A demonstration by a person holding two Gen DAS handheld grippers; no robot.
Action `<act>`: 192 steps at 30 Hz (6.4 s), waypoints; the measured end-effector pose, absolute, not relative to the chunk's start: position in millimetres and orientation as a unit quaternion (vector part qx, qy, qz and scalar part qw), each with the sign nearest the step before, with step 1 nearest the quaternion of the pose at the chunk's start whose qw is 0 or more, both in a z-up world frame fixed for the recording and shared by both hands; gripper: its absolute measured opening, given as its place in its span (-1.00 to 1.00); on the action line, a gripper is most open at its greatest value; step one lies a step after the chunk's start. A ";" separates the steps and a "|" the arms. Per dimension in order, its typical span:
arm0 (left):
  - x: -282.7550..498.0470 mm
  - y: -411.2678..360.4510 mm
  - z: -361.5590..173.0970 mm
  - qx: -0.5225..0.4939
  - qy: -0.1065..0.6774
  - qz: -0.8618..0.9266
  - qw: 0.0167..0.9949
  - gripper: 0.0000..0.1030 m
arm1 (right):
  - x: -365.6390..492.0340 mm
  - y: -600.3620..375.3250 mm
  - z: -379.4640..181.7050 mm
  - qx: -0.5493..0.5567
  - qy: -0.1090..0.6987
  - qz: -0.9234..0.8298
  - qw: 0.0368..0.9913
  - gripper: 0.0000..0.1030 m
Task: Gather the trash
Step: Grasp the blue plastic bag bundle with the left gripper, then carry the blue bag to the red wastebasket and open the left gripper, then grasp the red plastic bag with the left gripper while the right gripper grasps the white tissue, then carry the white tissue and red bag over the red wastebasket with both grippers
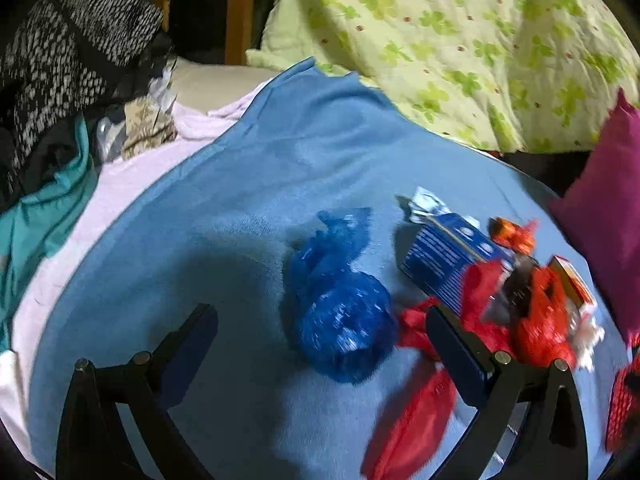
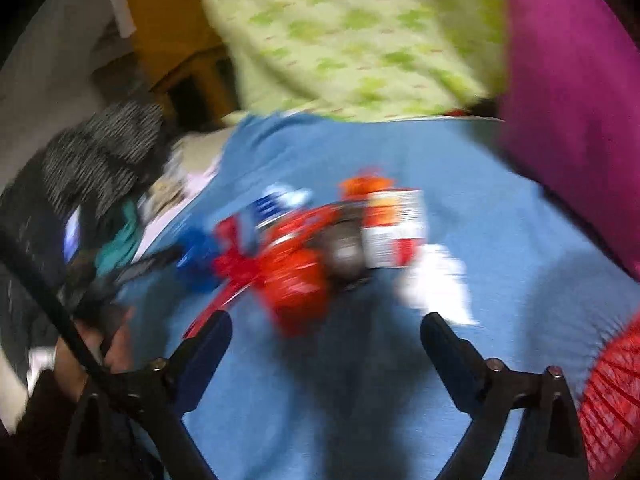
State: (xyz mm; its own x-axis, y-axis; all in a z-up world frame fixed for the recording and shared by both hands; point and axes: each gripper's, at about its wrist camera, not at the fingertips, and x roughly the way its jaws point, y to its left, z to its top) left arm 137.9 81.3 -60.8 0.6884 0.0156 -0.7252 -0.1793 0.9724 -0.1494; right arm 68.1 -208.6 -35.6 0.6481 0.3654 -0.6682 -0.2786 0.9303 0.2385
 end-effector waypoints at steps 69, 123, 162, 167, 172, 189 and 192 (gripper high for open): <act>-20.0 -348.0 70.5 0.084 0.351 -0.397 0.844 0.11 | -161.2 -509.8 33.0 0.325 0.185 -0.091 0.923 0.05; 129.3 -49.9 -39.0 -0.085 0.398 -0.196 0.892 0.40 | 128.1 -306.6 -78.4 0.210 0.429 0.086 0.874 0.27; 42.1 -16.5 -53.9 -0.108 0.440 -0.221 0.863 -0.16 | 127.6 -288.0 -81.0 0.178 0.439 0.097 0.875 0.02; 40.8 -14.6 -57.1 -0.107 0.440 -0.217 0.865 -0.16 | 147.8 -274.8 -102.0 0.139 0.473 0.072 0.867 -0.32; 35.8 -10.2 -60.5 -0.112 0.438 -0.211 0.867 -0.16 | 141.3 -277.7 -96.4 0.137 0.466 0.065 0.871 -0.48; -22.4 -37.4 18.8 -0.090 0.335 -0.204 0.915 -0.16 | 5.1 -299.2 6.2 0.127 0.262 0.101 0.951 -0.48; -33.1 -52.3 35.2 -0.079 0.321 -0.224 0.917 -0.16 | -31.5 -322.1 18.7 0.159 0.216 0.091 0.959 -0.48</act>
State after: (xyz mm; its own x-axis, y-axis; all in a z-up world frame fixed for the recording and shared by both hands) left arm -33.1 -52.3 35.2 0.6939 -0.4614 -0.5529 0.3606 0.8872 -0.2879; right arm -31.5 -322.1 18.7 0.8899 0.2438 -0.3855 -0.1066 0.9329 0.3439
